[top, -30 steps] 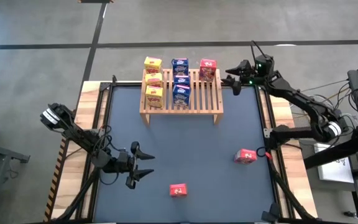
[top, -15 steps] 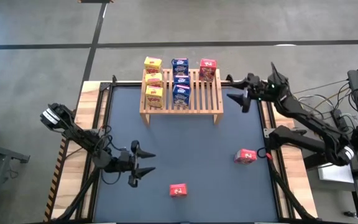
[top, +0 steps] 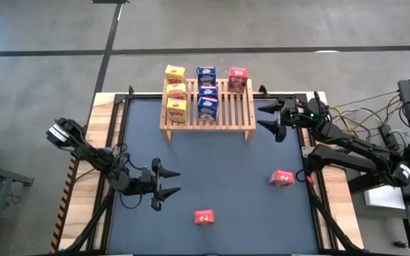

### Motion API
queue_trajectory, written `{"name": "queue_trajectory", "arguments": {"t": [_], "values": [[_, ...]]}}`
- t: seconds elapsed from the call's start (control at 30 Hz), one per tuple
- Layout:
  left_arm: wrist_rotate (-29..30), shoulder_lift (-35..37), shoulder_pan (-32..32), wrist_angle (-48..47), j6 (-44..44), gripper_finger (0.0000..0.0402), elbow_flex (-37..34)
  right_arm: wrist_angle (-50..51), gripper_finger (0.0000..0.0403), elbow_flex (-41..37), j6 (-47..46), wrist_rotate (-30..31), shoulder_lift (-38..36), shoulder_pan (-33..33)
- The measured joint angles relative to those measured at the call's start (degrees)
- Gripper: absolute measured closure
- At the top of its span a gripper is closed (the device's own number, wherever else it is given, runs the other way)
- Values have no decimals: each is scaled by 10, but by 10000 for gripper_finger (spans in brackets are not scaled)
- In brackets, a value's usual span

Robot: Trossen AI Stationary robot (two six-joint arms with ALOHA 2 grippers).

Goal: Stack cereal on shelf
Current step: Put the bottom red cereal box on the shelf aligned with the other red cereal box

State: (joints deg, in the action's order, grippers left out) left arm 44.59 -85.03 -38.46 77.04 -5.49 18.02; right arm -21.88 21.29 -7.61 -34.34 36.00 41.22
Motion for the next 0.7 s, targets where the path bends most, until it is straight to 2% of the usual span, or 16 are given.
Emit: {"name": "queue_trajectory", "arguments": {"t": [0.17, 0.43, 0.7], "values": [[-1, 0, 12, -54, -3, 164, 20, -18, 122, -10, 10, 3, 10, -19], [-1, -1, 24, -233, -32, 164, 90, -43, 130, -17, 7, 18, 24, -27], [-2, -1, 25, -304, -56, 164, 131, -60, 133, -17, 7, 20, 41, -36]]}}
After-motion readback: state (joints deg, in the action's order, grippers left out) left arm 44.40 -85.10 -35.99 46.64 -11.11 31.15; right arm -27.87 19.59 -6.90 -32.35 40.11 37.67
